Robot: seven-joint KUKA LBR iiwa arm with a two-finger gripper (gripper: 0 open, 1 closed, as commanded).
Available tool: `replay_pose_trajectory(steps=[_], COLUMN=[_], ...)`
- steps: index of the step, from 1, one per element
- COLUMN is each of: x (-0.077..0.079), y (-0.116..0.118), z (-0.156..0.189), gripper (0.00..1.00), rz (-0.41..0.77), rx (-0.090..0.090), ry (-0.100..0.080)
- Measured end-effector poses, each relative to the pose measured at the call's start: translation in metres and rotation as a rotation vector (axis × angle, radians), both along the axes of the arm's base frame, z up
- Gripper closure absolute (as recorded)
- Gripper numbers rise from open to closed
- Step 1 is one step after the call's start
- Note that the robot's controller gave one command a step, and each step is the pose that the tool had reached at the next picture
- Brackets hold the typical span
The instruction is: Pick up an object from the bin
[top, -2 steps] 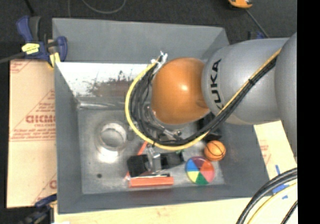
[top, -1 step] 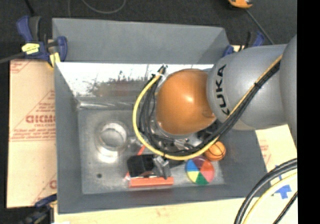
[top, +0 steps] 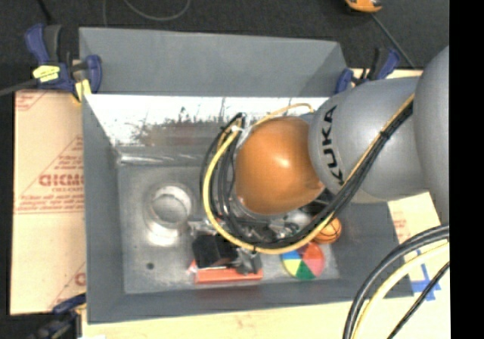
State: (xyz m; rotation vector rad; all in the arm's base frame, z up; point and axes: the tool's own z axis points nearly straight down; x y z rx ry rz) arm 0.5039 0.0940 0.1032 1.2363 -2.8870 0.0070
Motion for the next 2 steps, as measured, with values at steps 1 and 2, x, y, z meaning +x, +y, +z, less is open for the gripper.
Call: replay_pose_trajectory(steps=[1,2], x=[0.0131,0.0131], y=[-0.0142,-0.0142], z=[-0.0268,-0.0268], gripper=[1.0,1.0], rz=[0.082,0.081], rx=[0.009,0.009], ry=[-0.011,-0.011])
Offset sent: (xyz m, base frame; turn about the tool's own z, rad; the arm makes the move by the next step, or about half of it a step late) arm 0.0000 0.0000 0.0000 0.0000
